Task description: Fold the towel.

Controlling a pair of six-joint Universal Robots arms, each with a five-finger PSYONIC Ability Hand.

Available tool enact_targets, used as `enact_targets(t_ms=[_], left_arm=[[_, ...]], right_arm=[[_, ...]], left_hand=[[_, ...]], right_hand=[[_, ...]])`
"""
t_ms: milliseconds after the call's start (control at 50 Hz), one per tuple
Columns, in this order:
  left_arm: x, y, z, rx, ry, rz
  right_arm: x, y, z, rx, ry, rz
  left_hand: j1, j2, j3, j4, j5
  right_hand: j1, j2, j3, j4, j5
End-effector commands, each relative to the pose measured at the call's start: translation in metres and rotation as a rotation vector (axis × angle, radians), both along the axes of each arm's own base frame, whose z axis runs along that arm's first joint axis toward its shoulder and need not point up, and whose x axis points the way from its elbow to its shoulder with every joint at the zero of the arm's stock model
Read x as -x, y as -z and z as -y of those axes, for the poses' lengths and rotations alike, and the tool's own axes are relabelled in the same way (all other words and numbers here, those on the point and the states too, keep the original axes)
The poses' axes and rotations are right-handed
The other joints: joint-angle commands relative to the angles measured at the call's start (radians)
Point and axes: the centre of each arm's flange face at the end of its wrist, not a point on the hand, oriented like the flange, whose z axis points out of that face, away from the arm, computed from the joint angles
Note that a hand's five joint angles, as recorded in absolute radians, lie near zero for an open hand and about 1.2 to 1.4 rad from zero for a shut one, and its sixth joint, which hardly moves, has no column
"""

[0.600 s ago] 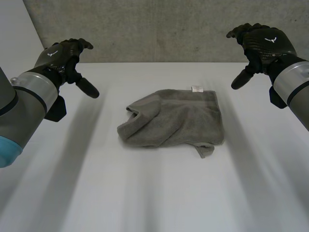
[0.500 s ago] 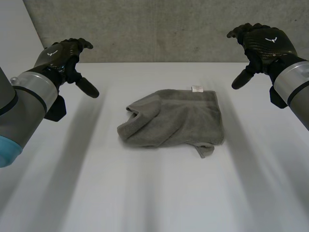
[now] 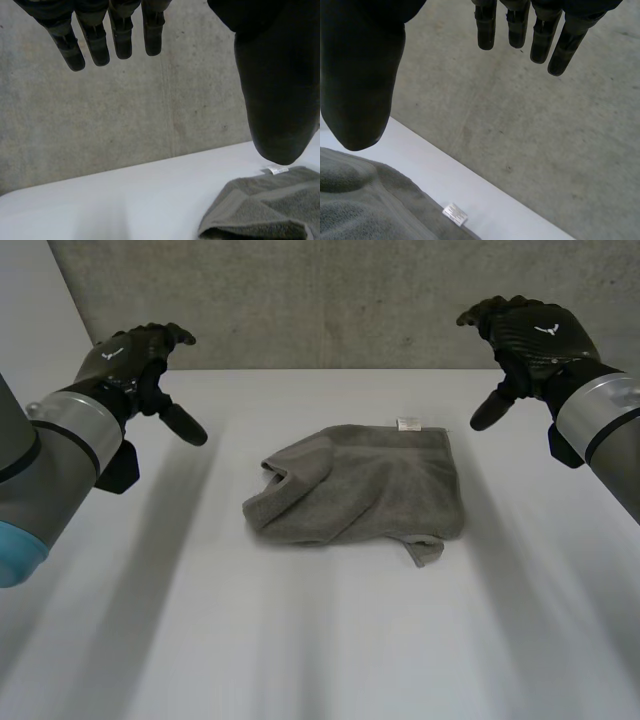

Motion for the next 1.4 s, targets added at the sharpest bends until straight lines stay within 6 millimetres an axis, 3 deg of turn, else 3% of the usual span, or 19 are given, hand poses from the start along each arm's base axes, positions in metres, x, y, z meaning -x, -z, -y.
enact_targets(t_ms=[20,100,140,380,500,540,580,700,740,760,880,960,1080,1120,1220,1240,1260,1280,1400], left_arm=[[0.007,0.042,0.011,-0.103,0.014,0.058],[0.016,0.078,0.012,-0.196,0.035,0.089],[0.020,0.088,0.011,-0.223,0.042,0.100],[0.030,0.152,-0.004,-0.412,0.060,0.114],[0.036,0.164,-0.010,-0.454,0.072,0.099],[0.038,0.165,-0.012,-0.454,0.077,0.095],[0.038,0.164,-0.012,-0.452,0.078,0.093],[0.038,0.161,-0.012,-0.446,0.078,0.084],[0.038,0.160,-0.011,-0.442,0.078,0.083],[0.038,0.159,-0.011,-0.440,0.077,0.079],[0.038,0.148,-0.010,-0.416,0.077,0.060],[0.039,0.122,-0.011,-0.350,0.093,0.030],[0.044,0.084,-0.024,-0.277,0.197,-0.023],[0.044,0.078,-0.027,-0.265,0.214,-0.031],[0.048,0.072,-0.030,-0.207,0.237,-0.044],[0.051,0.074,-0.030,-0.181,0.249,-0.047],[0.051,0.074,-0.030,-0.181,0.249,-0.047],[0.055,0.077,-0.032,-0.160,0.265,-0.049],[0.069,0.099,-0.033,-0.153,0.309,0.002]], right_arm=[[-0.023,0.018,-0.001,0.053,-0.217,-0.076],[-0.047,0.033,-0.010,0.070,-0.376,-0.133],[-0.072,0.052,-0.016,0.083,-0.490,-0.184],[-0.121,0.099,-0.021,0.151,-0.634,-0.365],[-0.144,0.122,-0.034,0.190,-0.719,-0.416],[-0.148,0.125,-0.037,0.197,-0.733,-0.419],[-0.155,0.134,-0.041,0.186,-0.751,-0.422],[-0.153,0.139,-0.041,0.165,-0.751,-0.430],[-0.150,0.137,-0.040,0.155,-0.739,-0.434],[-0.150,0.137,-0.040,0.155,-0.739,-0.434],[-0.141,0.106,-0.043,0.188,-0.663,-0.444],[-0.128,0.078,-0.051,0.206,-0.606,-0.439],[-0.113,0.056,-0.066,0.212,-0.577,-0.432],[-0.101,0.040,-0.075,0.218,-0.543,-0.421],[-0.080,0.028,-0.069,0.175,-0.443,-0.387],[-0.080,0.028,-0.069,0.175,-0.442,-0.387],[-0.074,0.028,-0.065,0.155,-0.418,-0.381],[-0.071,0.030,-0.064,0.141,-0.407,-0.380],[-0.057,0.035,-0.059,0.107,-0.373,-0.386]], left_hand=[[-0.071,-0.016,-0.043,-0.050,-0.009],[-0.054,0.002,-0.043,-0.050,0.008],[-0.051,0.005,-0.043,-0.050,0.011],[0.190,0.245,-0.043,-0.050,0.252],[0.220,0.275,-0.043,-0.050,0.281],[0.360,0.415,-0.043,-0.050,0.421],[0.488,0.543,-0.043,-0.050,0.550],[0.882,0.937,-0.043,-0.050,0.944],[0.996,1.052,-0.043,-0.050,1.058],[1.105,1.160,-0.043,-0.050,1.167],[1.106,1.161,-0.043,-0.050,1.168],[1.106,1.161,-0.043,-0.050,1.168],[1.106,1.161,-0.043,-0.050,1.168],[1.106,1.161,-0.043,-0.050,1.168],[1.106,1.161,-0.043,-0.050,1.168],[0.670,0.725,-0.043,-0.050,0.732],[0.666,0.721,-0.043,-0.050,0.728],[0.259,0.314,-0.043,-0.050,0.321],[0.223,0.278,-0.043,-0.050,0.284]], right_hand=[[-0.064,-0.082,-0.007,-0.060,-0.062],[-0.064,-0.082,-0.007,-0.060,-0.062],[-0.064,-0.082,-0.007,-0.060,-0.062],[-0.064,-0.082,-0.007,-0.060,-0.062],[-0.060,-0.078,-0.007,-0.060,-0.058],[0.019,0.002,-0.007,-0.060,0.021],[0.331,0.314,-0.007,-0.060,0.334],[0.747,0.730,-0.007,-0.060,0.749],[1.133,1.116,-0.007,-0.060,1.135],[1.135,1.118,-0.007,-0.060,1.137],[1.157,1.140,-0.007,-0.060,1.159],[1.157,1.140,-0.007,-0.060,1.159],[1.157,1.140,-0.007,-0.060,1.159],[1.157,1.140,-0.007,-0.060,1.159],[1.157,1.140,-0.007,-0.060,1.159],[1.157,1.140,-0.007,-0.060,1.159],[1.157,1.140,-0.007,-0.060,1.159],[1.157,1.140,-0.007,-0.060,1.159],[1.157,1.140,-0.007,-0.060,1.159]])
